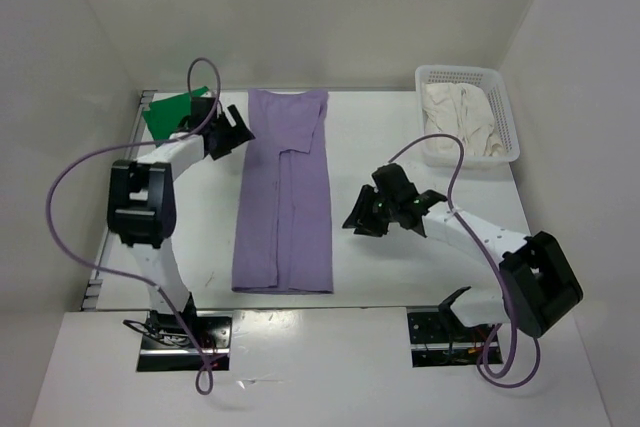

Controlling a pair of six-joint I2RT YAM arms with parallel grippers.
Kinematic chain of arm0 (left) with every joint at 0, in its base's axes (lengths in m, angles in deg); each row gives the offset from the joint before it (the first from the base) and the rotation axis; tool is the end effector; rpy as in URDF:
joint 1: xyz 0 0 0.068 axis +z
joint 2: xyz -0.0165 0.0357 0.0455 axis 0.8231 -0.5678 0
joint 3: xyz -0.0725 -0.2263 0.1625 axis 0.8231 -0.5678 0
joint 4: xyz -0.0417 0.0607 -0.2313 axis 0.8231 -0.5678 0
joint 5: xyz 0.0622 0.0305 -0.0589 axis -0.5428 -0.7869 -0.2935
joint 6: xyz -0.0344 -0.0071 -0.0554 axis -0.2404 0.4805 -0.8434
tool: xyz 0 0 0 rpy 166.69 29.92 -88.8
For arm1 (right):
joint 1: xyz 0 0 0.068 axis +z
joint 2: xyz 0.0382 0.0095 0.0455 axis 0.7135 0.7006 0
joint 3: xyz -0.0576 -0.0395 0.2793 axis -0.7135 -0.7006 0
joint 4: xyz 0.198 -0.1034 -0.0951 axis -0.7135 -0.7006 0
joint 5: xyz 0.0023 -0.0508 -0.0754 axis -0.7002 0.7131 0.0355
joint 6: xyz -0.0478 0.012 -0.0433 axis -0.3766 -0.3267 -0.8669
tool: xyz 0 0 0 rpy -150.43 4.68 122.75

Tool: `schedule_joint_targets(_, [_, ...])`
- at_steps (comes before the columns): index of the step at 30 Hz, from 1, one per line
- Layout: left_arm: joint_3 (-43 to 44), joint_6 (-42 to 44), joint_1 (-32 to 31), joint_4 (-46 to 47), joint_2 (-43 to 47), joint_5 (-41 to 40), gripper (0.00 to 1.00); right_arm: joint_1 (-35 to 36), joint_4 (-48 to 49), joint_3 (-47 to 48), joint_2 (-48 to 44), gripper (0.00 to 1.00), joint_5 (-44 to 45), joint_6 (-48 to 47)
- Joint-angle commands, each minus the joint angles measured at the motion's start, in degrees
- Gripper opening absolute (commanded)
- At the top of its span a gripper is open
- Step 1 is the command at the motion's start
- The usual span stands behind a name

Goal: Fold and stack the t-shirts
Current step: Rotate the tshirt 90 degrees

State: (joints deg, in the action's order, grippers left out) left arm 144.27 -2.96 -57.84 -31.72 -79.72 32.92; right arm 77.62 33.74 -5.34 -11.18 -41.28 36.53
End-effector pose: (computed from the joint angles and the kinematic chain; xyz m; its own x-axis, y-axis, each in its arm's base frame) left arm 0.4548 -0.0238 0.2098 -0.5727 -0.5901 -0.5690 -0.3123 0.7988 -0.5141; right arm 0.2071 0.1420 0.2134 -0.9091 0.3165 -0.2709 0.1145 0.8150 0.5681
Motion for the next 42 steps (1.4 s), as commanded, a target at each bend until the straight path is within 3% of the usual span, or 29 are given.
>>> schedule_joint_targets(1, [-12.5,-1.0,-1.1,0.8,13.5,1.1,0.9,3.1,-2.2,-2.7,-3.6,0.46,-2.5,1.5])
schedule_joint_targets(3, [-18.8,-1.8,-1.1,-1.3,22.5,2.5,0.78,6.8,-2.2,-4.6,-4.3,0.46,-3.2,3.4])
schedule_joint_targets(4, [-21.6,-2.3,-1.1,-4.2,25.3,3.3,0.61,8.1,-2.2,-5.2,-4.3,0.47,-3.2,4.0])
schedule_joint_targets(5, [-26.4,-3.2,-1.1,-6.2,31.1,3.9,0.5,9.1,-2.2,-6.0,-5.1,0.47,-4.0,4.6])
schedule_joint_targets(9, [-36.2,-7.4,-2.8,-16.5,44.9,4.6,0.19,12.2,-0.2,-9.9,-6.7,0.48,-5.3,8.4])
schedule_joint_targets(12, [-39.3,-9.5,-3.4,-25.6,51.1,4.4,0.12,14.0,1.8,-10.6,-4.8,0.5,-5.8,8.4])
schedule_joint_targets(16, [-44.8,-14.9,-6.2,-26.3,51.6,7.9,0.12,16.9,5.5,-10.6,0.4,0.51,-7.2,9.0])
schedule_joint_targets(19, [-46.6,-15.4,-6.8,-25.0,51.6,6.1,0.13,18.9,8.7,-9.9,3.8,0.53,-7.2,9.6])
schedule_joint_targets(22, [-45.4,-13.6,-8.6,-23.4,57.1,6.5,0.15,19.7,9.8,-8.4,7.6,0.54,-7.7,9.6])
schedule_joint_targets(29, [-50.2,-15.7,-12.0,-18.9,66.7,18.4,0.16,19.7,11.5,-7.8,8.6,0.54,-6.9,10.2])
schedule_joint_targets(33, [-56.2,-24.3,-12.0,-16.7,75.7,25.3,0.27,19.7,11.5,-9.6,3.6,0.54,-4.7,14.5])
schedule_joint_targets(37, [-59.1,-29.5,-12.6,-12.6,93.7,25.8,0.39,19.7,10.4,-11.5,-4.3,0.55,0.1,20.4])
schedule_joint_targets(40, [-59.1,-28.8,-13.1,-8.5,96.6,25.0,0.51,18.4,9.8,-13.4,-6.4,0.57,0.0,21.8])
schedule_joint_targets(42, [-59.1,-26.8,-13.1,-5.7,93.5,26.9,0.58,18.4,9.8,-13.5,-6.4,0.57,0.0,21.9])
